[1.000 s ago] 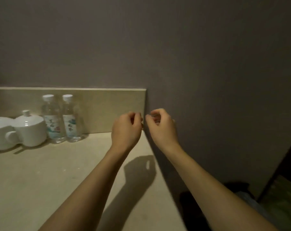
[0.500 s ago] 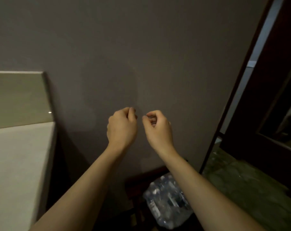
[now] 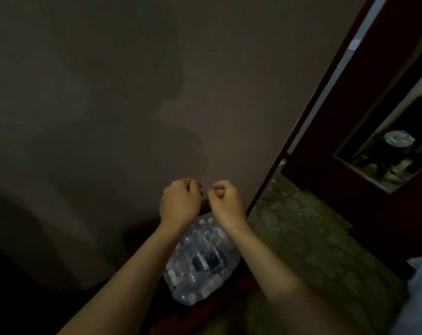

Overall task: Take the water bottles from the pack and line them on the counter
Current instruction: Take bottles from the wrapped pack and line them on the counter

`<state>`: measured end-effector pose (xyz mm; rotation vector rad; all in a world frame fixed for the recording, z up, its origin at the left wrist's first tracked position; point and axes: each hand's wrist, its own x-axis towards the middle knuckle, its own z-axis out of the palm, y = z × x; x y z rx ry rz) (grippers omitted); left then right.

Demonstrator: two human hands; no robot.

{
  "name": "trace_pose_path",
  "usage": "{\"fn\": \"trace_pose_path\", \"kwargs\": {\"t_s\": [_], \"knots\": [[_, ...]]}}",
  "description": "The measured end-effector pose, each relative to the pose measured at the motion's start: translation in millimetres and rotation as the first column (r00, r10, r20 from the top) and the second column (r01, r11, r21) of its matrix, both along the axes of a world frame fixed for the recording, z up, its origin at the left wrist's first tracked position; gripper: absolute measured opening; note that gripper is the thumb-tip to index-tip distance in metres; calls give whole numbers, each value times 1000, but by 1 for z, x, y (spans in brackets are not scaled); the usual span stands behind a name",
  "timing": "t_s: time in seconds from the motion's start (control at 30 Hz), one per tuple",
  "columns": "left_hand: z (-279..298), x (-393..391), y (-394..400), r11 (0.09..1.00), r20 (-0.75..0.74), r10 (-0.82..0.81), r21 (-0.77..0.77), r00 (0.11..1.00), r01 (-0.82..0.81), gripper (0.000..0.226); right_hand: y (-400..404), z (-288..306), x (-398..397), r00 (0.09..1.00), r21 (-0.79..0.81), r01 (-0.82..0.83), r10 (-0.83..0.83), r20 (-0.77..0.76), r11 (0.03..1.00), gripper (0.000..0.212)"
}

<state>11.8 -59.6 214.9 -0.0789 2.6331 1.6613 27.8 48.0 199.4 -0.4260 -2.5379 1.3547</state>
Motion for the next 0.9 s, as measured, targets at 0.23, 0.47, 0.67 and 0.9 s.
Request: {"fn": "trace_pose_path", "kwargs": {"t_s": [0.23,0.47,0.67,0.9], "knots": [[-112,-44,37,1000,286,17,-1,958,-17,41,54,-89,-37,947,-37,-50,60,317,998,6],[-213,-26,64,1000,505,17,6,863,-23,44,81,-193,-49,786,-87,-140,165,596,986,25],[-271,-12,88,994,693,51,-103,719,29,38,113,-283,-50,578,-100,-232,220,786,968,39],[-311,-8,116,984,737,154,-176,659,-33,32,120,-342,-73,546,-174,-207,262,796,963,39]]}}
